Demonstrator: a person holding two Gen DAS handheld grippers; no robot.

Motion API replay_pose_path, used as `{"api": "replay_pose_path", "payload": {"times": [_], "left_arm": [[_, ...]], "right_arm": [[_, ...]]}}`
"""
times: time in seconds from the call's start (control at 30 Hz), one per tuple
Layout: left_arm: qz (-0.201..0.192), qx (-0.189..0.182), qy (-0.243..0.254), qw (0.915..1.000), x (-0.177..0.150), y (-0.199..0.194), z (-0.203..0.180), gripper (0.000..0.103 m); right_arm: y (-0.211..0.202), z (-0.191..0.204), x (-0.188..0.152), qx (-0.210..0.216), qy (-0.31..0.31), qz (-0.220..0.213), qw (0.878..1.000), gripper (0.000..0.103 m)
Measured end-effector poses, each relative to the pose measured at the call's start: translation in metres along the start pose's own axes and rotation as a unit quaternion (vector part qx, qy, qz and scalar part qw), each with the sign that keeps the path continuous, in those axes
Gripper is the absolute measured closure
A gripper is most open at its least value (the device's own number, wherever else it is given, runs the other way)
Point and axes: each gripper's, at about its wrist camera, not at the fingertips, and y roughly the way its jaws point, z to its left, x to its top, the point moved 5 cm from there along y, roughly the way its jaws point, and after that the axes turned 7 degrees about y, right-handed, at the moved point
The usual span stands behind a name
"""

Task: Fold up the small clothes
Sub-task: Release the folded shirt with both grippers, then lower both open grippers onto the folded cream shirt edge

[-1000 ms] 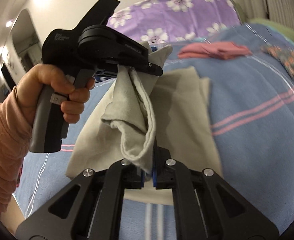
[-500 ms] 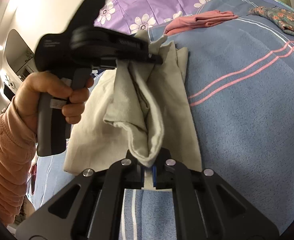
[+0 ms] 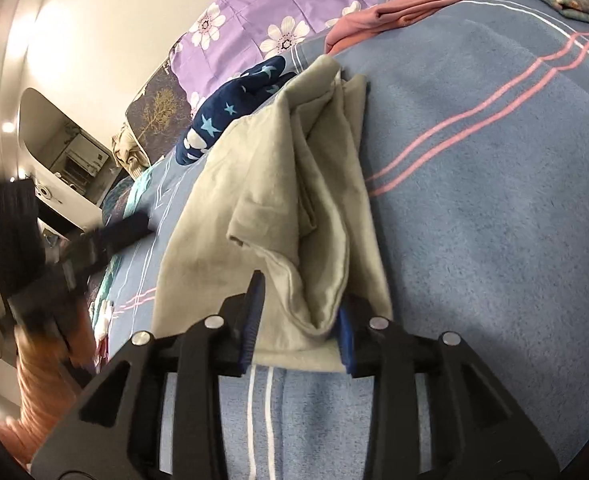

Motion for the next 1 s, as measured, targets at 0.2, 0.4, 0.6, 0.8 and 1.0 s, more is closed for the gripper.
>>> {"api": "replay_pose_path", "payload": {"times": [0.2, 0.4, 0.6, 0.8, 1.0], "left_arm": [[0.015, 0.019, -0.015, 0.9996, -0.059, -0.009, 0.000, 0.033], [0.009, 0.012, -0.048, 0.9987, -0.070, -0.012, 0.006, 0.033], [-0.032, 0.010, -0.057, 0.9978, -0.062, -0.030, 0.011, 0.046], [-0.064, -0.057, -0.075, 0.9935, -0.041, -0.021, 0.008, 0.085], [-0.019, -0.037, -0.064, 0.9970, -0.052, 0.018, -0.005, 0.082]], "right_arm": [[-0.028, 0.008, 0.018, 0.019, 0.000, -0.041, 0.999, 0.098], [-0.001, -0.026, 0.003, -0.017, 0.053, -0.001, 0.998, 0.098], [-0.034, -0.014, 0.007, -0.081, 0.009, -0.045, 0.996, 0.080], [-0.044, 0.020, 0.014, -0.026, -0.046, -0.062, 0.997, 0.094], [0.004, -0.001, 0.002, -0.103, -0.066, -0.017, 0.992, 0.103]]}}
